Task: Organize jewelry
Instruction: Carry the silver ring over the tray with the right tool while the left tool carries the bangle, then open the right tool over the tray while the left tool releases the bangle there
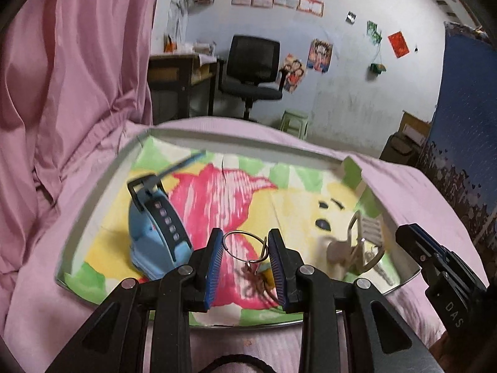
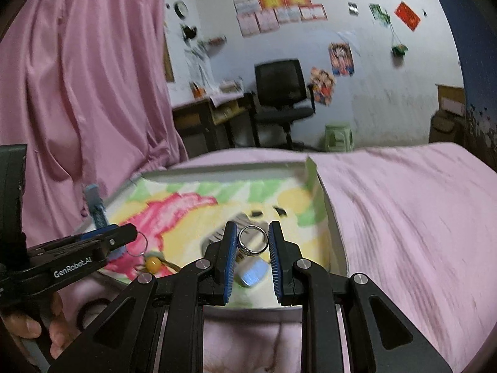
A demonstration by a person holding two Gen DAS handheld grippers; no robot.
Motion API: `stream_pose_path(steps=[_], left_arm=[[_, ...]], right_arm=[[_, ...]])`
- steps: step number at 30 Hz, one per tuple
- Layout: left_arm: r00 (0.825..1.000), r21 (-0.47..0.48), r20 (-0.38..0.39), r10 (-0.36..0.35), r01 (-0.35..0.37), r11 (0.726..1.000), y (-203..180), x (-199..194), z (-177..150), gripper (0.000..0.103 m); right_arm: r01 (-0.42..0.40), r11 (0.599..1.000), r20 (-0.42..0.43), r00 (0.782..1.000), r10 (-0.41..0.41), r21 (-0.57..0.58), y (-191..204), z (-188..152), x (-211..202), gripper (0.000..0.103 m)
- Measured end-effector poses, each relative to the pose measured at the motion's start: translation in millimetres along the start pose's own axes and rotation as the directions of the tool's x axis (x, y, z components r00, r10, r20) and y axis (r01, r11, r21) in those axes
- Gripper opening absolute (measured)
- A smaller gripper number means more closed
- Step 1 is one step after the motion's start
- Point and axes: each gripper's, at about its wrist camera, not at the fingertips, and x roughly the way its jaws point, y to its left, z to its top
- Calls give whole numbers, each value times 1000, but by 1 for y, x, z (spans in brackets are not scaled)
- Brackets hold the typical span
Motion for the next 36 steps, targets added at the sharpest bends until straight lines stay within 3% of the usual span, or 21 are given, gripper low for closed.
stream_pose_path(steps=[11, 18, 20, 22, 25, 27, 36], left_arm=[[994, 32, -104, 15, -12, 999, -5, 19, -5, 28], [993, 38, -118, 9, -4, 999, -7, 20, -5, 29], [993, 35, -122, 1, 3, 999, -7, 19, -5, 30], [994, 28, -108, -13, 17, 999, -6, 15, -3, 41], [999, 10, -50, -21, 21, 1000, -2, 1, -2, 62], [999, -13, -4, -34, 34, 999, 3, -10, -1, 62], [991, -30, 132, -30, 34, 999, 14, -61, 2, 84]], right_arm=[[42, 999, -164, 986, -43, -7, -5, -16, 26, 18], [47, 999, -176, 983, -48, -12, -4, -18, 26, 20], [47, 999, -175, 983, -48, -8, -4, -17, 25, 34], [51, 999, -162, 985, -50, -1, -3, -16, 23, 42], [51, 999, -126, 991, -49, 13, -5, -13, 14, 43], [49, 999, -88, 995, -48, 18, -5, -11, 4, 44], [37, 999, 112, 993, -36, -5, 4, 1, -51, 83]])
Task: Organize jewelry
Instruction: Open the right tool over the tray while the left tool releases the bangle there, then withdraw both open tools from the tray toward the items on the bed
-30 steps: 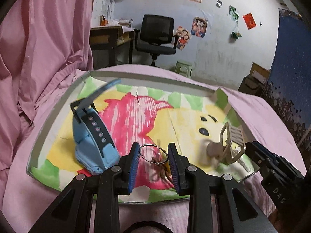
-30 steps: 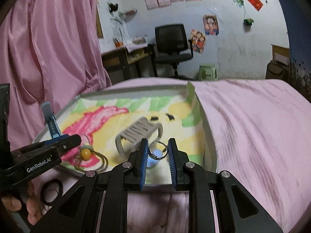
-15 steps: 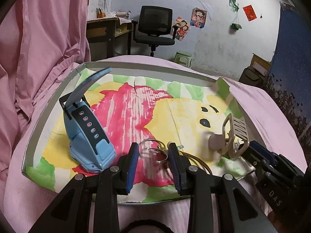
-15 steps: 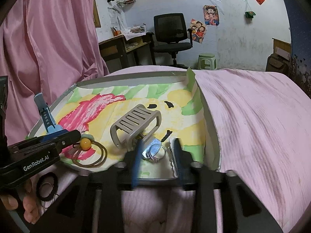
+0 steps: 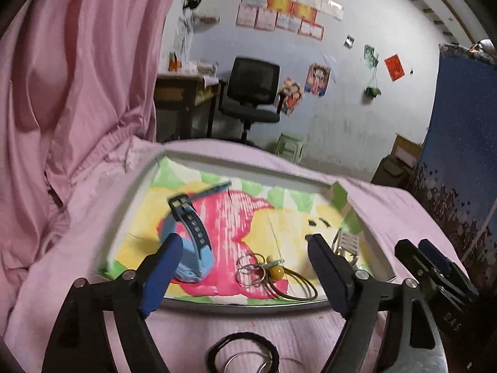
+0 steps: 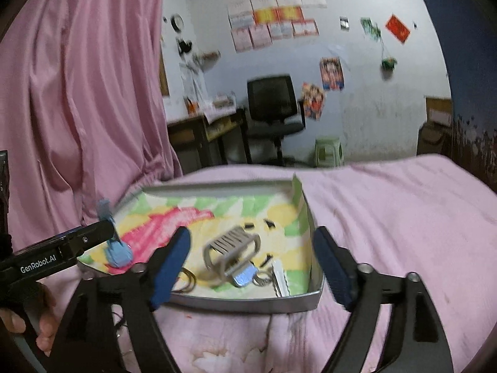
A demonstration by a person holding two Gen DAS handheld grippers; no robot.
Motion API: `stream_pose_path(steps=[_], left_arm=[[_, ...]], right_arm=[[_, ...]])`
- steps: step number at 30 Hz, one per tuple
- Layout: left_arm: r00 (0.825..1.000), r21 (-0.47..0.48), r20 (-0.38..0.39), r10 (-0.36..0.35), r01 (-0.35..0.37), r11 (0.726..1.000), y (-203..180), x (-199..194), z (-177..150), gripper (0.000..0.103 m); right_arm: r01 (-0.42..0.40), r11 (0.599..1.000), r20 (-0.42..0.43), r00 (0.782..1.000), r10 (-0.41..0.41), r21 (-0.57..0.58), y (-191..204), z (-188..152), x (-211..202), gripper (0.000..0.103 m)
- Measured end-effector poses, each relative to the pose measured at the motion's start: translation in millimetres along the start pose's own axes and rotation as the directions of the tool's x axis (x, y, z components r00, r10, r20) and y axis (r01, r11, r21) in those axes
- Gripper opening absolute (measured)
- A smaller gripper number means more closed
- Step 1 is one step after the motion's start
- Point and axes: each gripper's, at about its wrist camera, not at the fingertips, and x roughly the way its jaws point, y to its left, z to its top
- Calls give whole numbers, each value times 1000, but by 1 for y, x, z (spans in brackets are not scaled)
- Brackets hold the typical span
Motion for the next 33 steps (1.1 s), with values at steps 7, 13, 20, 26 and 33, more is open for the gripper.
stream_pose_path(steps=[7, 13, 20, 26, 33], left_arm=[[993, 27, 117, 14, -17, 999, 3, -46, 1, 101], [981, 23, 193, 8, -13, 1000, 8, -80, -3, 102], [970, 37, 243, -6, -3, 999, 8, -111, -23, 103], [969, 77, 246, -9, -10, 997, 11, -128, -45, 103], [981, 122, 195, -8, -17, 992, 17, -136, -68, 103]], right_arm=[[-17, 999, 119, 993, 20, -27, 12, 13, -43, 102], [-23, 998, 190, 981, 34, -61, 19, 17, -76, 102], [-24, 992, 224, 973, 51, -123, 29, 6, -111, 102], [-30, 986, 219, 973, 66, -163, 29, -1, -133, 102], [-59, 974, 123, 989, 88, -218, 23, -15, -136, 102]])
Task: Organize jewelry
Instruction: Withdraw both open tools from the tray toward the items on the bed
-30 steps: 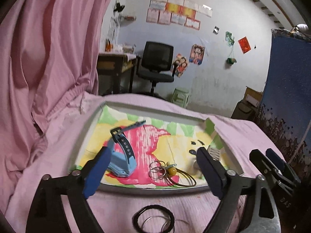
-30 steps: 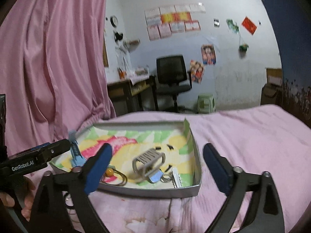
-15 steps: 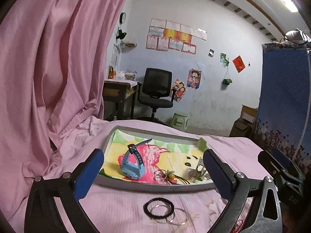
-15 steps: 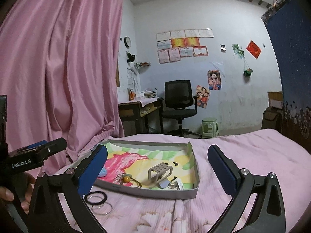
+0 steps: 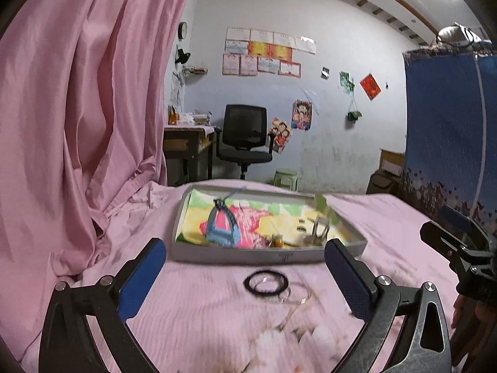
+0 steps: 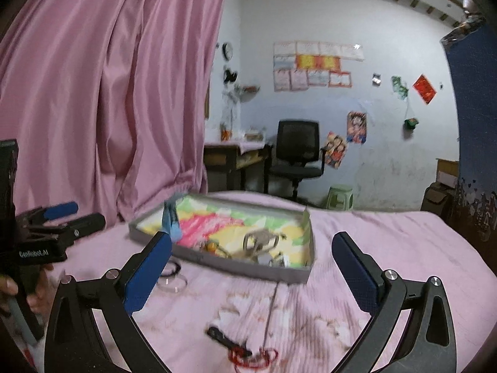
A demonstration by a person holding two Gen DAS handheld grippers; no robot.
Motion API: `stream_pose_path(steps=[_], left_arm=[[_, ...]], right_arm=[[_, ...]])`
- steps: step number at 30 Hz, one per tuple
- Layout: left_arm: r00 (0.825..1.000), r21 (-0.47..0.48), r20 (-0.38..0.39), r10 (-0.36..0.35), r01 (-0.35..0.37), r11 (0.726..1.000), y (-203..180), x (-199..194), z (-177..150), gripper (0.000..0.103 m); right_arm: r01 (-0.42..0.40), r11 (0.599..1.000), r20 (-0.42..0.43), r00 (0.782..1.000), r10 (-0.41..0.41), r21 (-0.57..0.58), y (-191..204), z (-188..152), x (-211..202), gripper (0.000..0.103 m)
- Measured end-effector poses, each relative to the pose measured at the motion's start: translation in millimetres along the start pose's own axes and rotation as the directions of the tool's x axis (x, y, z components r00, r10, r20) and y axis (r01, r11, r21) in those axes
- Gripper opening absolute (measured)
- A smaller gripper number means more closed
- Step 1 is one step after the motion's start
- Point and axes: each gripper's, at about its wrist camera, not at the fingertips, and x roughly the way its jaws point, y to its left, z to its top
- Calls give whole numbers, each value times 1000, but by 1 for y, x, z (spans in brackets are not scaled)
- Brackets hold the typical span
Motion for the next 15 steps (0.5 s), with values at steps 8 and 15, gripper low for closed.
stream_pose_path(steps=[8, 15], left_arm=[[991, 14, -132, -28, 30, 999, 10, 15, -18, 103], [965, -30, -252, -68, 63, 998, 19, 40, -27, 102]], right_arm=[[-124, 991, -210, 972, 109, -58, -2, -20, 24, 102], [-163, 984, -370, 921, 124, -75, 2, -42, 45, 101]])
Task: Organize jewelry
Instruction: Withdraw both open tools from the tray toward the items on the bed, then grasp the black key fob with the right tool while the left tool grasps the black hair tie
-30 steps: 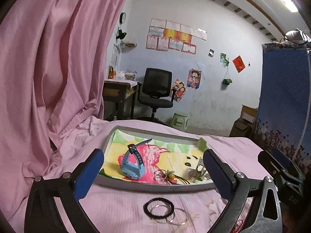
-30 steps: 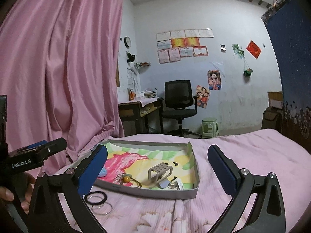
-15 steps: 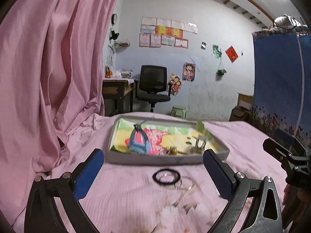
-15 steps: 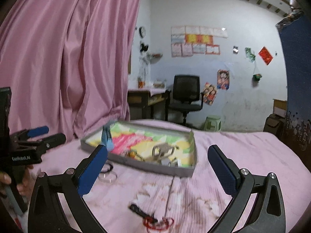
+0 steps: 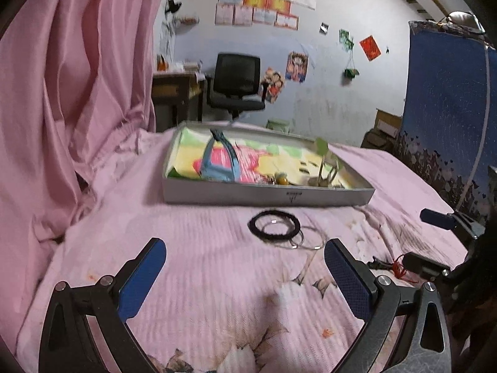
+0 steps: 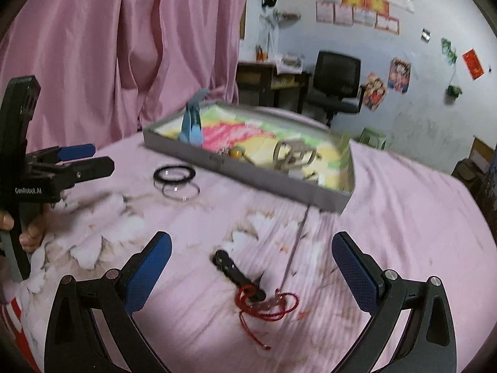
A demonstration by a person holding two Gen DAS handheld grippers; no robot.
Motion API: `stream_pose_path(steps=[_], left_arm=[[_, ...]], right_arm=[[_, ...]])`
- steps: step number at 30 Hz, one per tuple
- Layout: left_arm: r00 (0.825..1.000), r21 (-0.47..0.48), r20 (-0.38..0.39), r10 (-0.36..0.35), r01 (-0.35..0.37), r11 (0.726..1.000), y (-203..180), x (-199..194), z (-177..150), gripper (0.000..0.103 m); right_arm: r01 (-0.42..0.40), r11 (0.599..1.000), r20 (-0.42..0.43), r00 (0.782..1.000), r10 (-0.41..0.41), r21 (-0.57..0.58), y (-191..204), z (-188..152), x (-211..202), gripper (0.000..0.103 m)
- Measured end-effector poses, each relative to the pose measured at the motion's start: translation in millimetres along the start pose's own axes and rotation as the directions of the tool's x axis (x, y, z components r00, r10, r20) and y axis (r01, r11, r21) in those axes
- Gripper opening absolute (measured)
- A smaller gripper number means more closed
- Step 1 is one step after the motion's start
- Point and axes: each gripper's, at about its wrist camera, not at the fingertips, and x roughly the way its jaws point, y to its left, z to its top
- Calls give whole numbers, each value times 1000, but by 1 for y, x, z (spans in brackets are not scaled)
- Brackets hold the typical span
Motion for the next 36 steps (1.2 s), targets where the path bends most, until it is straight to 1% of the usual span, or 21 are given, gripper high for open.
stream_pose_path(steps=[3, 4, 6, 7, 8, 9, 12, 14, 15, 16, 17, 18, 20, 23, 24, 28, 32, 36], left_arm=[[1000, -1, -27, -12, 11, 1000, 0, 8, -3, 102], [999, 0, -33, -15, 15, 1000, 0, 9, -4, 102], [999, 4, -48, -24, 24, 1000, -1, 13, -5, 102], [998, 6, -53, -27, 28, 1000, -2, 14, -5, 102], [998, 8, -59, -33, 33, 999, -2, 16, -5, 101], [997, 10, -66, -38, 39, 999, -2, 17, -5, 99], [994, 17, -91, -54, 56, 998, -3, 23, -3, 92], [992, 20, -108, -64, 67, 998, -4, 28, -1, 87], [991, 20, -116, -69, 71, 997, -4, 30, 1, 84], [990, 18, -122, -71, 74, 997, -3, 33, 2, 80], [989, 16, -130, -75, 77, 997, -3, 35, 3, 79], [987, 11, -136, -80, 83, 997, -2, 38, 5, 75], [985, -3, -143, -92, 93, 996, 1, 41, 7, 71], [981, -32, -155, -114, 111, 993, 5, 47, 12, 63], [979, -47, -162, -125, 119, 992, 7, 51, 13, 59], [971, -81, -188, -148, 135, 988, 10, 64, 19, 48], [961, -99, -225, -159, 140, 985, 10, 79, 23, 41], [949, -138, -256, -183, 151, 979, 14, 92, 26, 33]], right_arm=[[-11, 1000, -34, 999, 10, -7, 3, -2, 6, 101], [-12, 1000, -42, 999, 12, -9, 4, -2, 9, 98], [-25, 1000, -70, 997, 24, -15, 6, -4, 14, 86], [-27, 999, -79, 997, 26, -16, 6, -4, 15, 78], [-30, 999, -96, 995, 28, -17, 7, -5, 18, 73], [-30, 999, -105, 994, 28, -17, 7, -3, 21, 71], [-49, 999, -142, 989, 46, -19, 8, -5, 27, 61], [-58, 998, -163, 985, 54, -19, 9, -4, 31, 48], [-61, 998, -176, 983, 57, -18, 9, -5, 33, 43], [-63, 998, -190, 980, 59, -18, 9, -6, 36, 35], [-66, 998, -201, 978, 61, -18, 9, -6, 38, 31], [-70, 997, -208, 976, 65, -21, 10, -6, 39, 29], [-79, 997, -212, 975, 72, -23, 12, -7, 41, 19], [-85, 996, -217, 973, 80, -13, 11, -4, 47, 15], [-89, 996, -218, 972, 86, -4, 11, -2, 49, 14], [-101, 995, -210, 972, 104, 28, 7, 2, 56, 14], [-108, 993, -200, 973, 115, 48, 5, 8, 64, 14], [-112, 992, -193, 974, 121, 58, 5, 10, 70, 14]])
